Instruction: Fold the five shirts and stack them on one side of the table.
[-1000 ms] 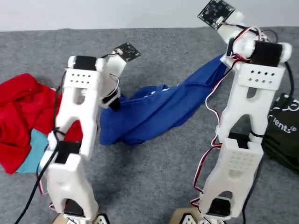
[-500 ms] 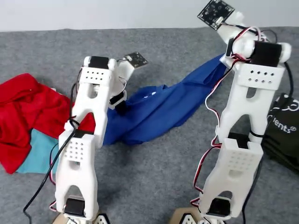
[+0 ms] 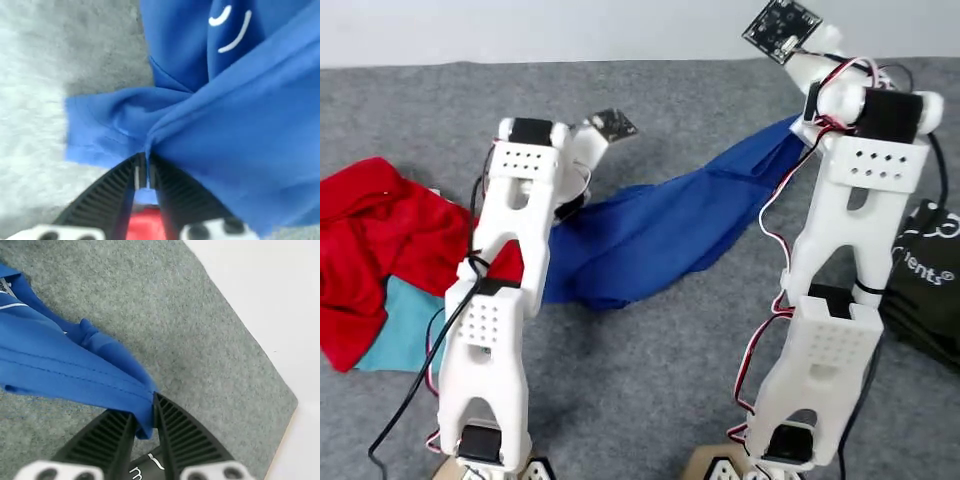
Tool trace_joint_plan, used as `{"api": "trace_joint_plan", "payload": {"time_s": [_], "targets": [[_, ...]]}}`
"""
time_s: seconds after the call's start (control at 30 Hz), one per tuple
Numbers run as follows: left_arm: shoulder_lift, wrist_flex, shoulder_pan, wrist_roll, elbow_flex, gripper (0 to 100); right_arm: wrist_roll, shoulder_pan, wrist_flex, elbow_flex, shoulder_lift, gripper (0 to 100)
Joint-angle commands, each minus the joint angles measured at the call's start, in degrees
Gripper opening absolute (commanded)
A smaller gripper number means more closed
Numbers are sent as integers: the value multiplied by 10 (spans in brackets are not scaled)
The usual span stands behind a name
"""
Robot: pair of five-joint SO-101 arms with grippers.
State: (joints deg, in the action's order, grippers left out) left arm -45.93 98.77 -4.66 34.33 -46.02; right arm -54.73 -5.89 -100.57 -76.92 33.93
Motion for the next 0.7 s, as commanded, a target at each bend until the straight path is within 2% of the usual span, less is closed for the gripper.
{"api": "trace_joint_plan", "payload": {"time_s": [0.0,0.2,0.4,0.53,0.67], "targets": [[102,17,-1,3,-18,3,5,-8,-21,-8,-7,11],[233,16,-3,-4,-18,2,5,-8,-21,-9,-27,11],[361,-18,1,-104,-18,2,5,-8,-20,-9,-92,11],[424,-51,1,-135,-18,2,6,-15,-20,-9,-140,11],[468,-111,32,-163,-18,2,35,-41,-19,-4,-184,11]]}}
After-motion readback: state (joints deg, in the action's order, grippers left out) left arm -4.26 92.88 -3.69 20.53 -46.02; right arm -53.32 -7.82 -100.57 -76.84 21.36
